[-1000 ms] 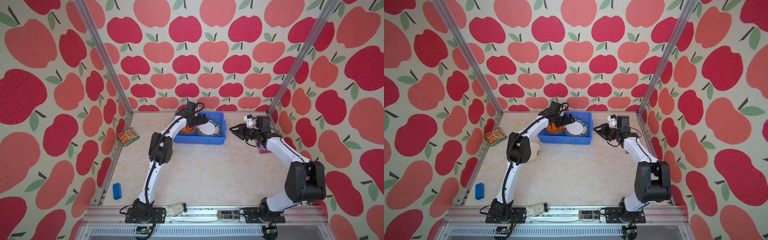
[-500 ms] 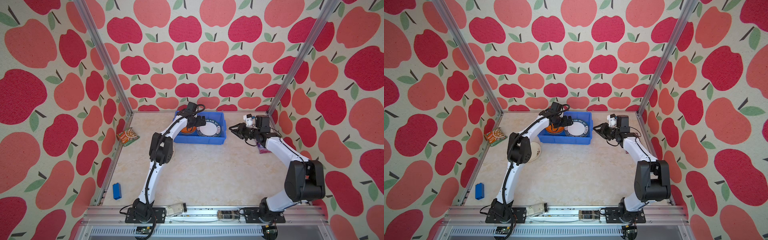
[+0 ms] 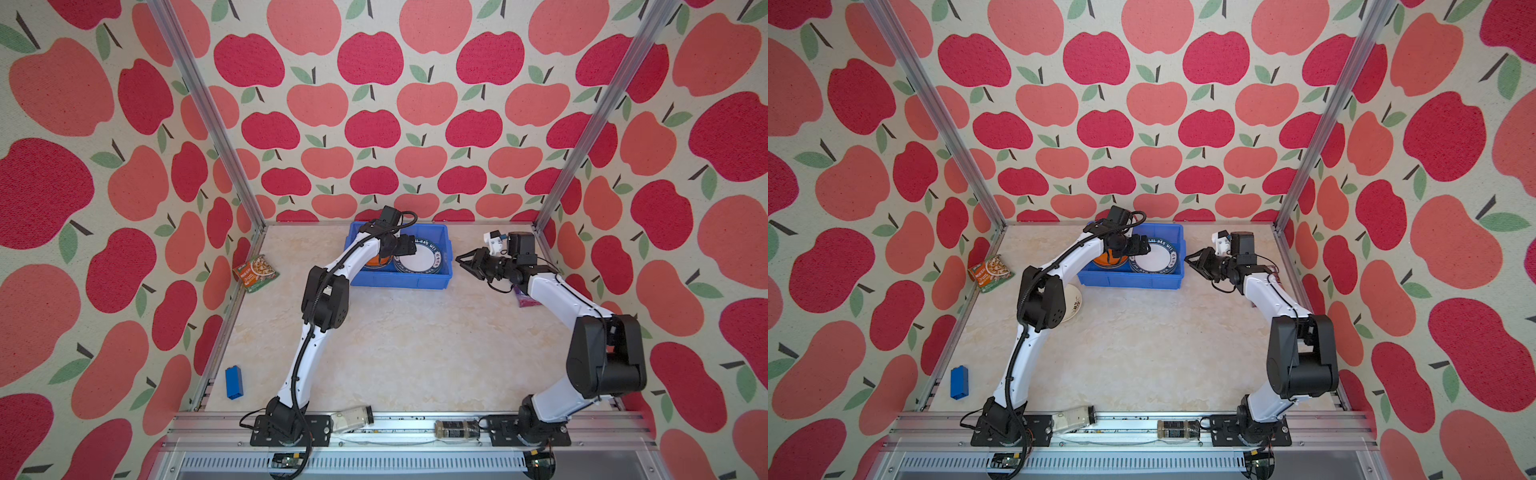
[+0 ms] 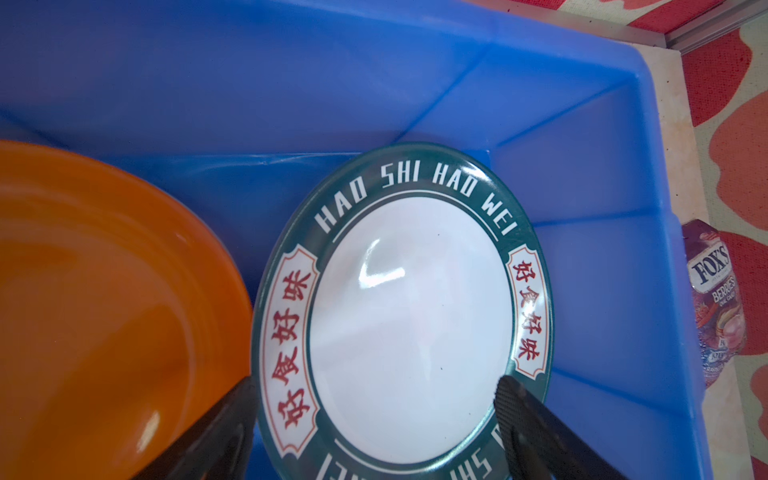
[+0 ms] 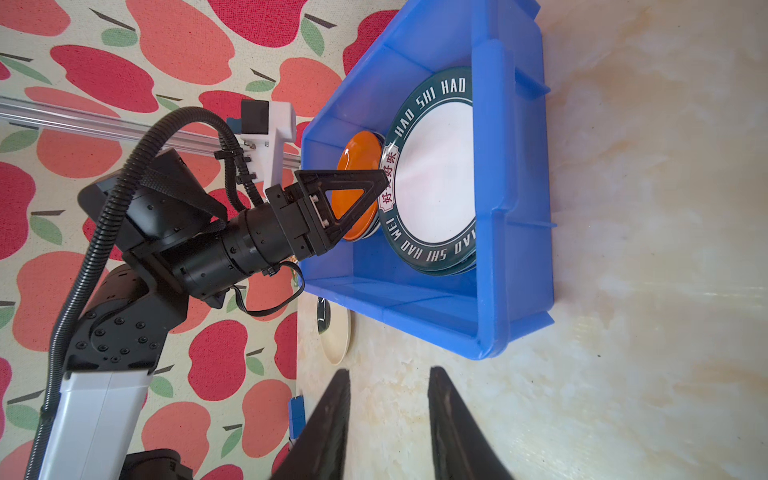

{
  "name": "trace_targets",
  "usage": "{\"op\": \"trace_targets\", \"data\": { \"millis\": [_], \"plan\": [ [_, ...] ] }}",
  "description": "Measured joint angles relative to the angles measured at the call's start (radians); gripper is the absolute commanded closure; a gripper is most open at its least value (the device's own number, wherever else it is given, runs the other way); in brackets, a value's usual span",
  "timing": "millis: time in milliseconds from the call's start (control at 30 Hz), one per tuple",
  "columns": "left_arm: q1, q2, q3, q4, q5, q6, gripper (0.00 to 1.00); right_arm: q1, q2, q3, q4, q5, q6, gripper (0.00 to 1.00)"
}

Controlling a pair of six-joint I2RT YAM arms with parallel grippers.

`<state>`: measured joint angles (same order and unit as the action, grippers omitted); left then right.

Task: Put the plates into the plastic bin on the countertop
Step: 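Open the left gripper to release the plate standing in the bin, then raise the left gripper from the bin while the right gripper reaches the cream plate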

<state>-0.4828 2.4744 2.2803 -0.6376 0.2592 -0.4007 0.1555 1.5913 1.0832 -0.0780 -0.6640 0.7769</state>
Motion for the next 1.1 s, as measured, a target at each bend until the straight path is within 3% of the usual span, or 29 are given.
{"op": "trace_targets", "data": {
  "millis": [567, 900, 1100],
  "plan": [
    [-0.001, 0.019, 0.0, 0.002, 0.014, -0.001, 0.1, 0.0, 0.013, 0.0, 0.0, -0.001, 0.0, 0.67],
    [0.011, 0.016, 0.0, 0.019, 0.032, 0.0, 0.0, 0.004, 0.011, 0.027, 0.002, 0.0, 0.0, 0.68],
    [0.028, -0.053, -0.009, 0.021, 0.035, 0.01, 0.01, 0.057, -0.025, 0.028, 0.025, 0.032, 0.014, 0.68]
  ]
}}
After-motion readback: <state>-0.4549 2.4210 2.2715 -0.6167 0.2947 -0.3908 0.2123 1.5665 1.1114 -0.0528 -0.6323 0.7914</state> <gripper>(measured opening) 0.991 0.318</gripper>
